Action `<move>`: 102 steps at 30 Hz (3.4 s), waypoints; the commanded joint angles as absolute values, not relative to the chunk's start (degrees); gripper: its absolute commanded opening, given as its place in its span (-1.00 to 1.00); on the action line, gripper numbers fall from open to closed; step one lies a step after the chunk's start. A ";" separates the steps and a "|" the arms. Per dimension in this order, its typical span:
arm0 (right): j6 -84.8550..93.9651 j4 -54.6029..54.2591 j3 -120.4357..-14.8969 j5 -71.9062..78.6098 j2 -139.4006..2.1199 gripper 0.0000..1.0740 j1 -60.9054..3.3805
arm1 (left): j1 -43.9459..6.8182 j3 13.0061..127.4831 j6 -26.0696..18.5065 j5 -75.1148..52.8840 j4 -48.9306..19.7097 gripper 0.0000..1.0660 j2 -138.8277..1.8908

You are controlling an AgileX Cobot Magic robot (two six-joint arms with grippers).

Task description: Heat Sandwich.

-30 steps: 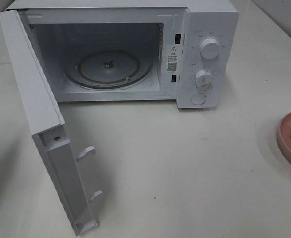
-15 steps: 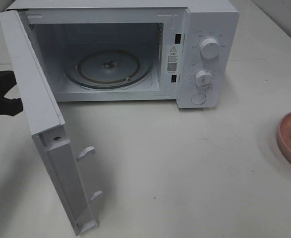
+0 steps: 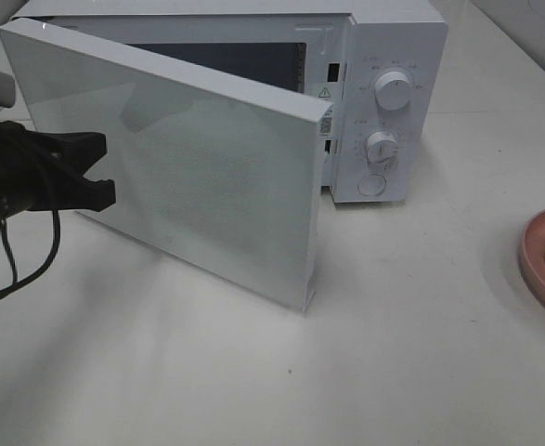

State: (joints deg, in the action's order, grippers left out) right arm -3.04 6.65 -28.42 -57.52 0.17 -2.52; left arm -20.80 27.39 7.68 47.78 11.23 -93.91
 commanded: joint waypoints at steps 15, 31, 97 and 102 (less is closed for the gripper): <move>-2.64 6.88 -28.30 -57.01 1.83 0.40 -2.12 | -33.35 42.46 3.09 42.40 -1.83 -1.00 -101.47; -2.64 6.88 -28.30 -57.01 1.83 0.40 -2.12 | -38.96 57.64 2.92 36.15 -4.13 -1.00 -109.89; -2.69 6.88 -28.30 -57.01 1.83 0.40 -2.12 | -47.04 62.62 -3.09 10.71 -12.66 -0.71 -105.83; -2.69 6.88 -28.30 -57.01 1.83 0.40 -2.12 | -47.04 62.62 -3.04 -0.86 -12.32 0.37 -103.02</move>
State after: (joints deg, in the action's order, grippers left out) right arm -3.04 6.65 -28.42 -57.47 0.17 -2.52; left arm -46.58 62.74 -3.21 3.95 -12.55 -104.51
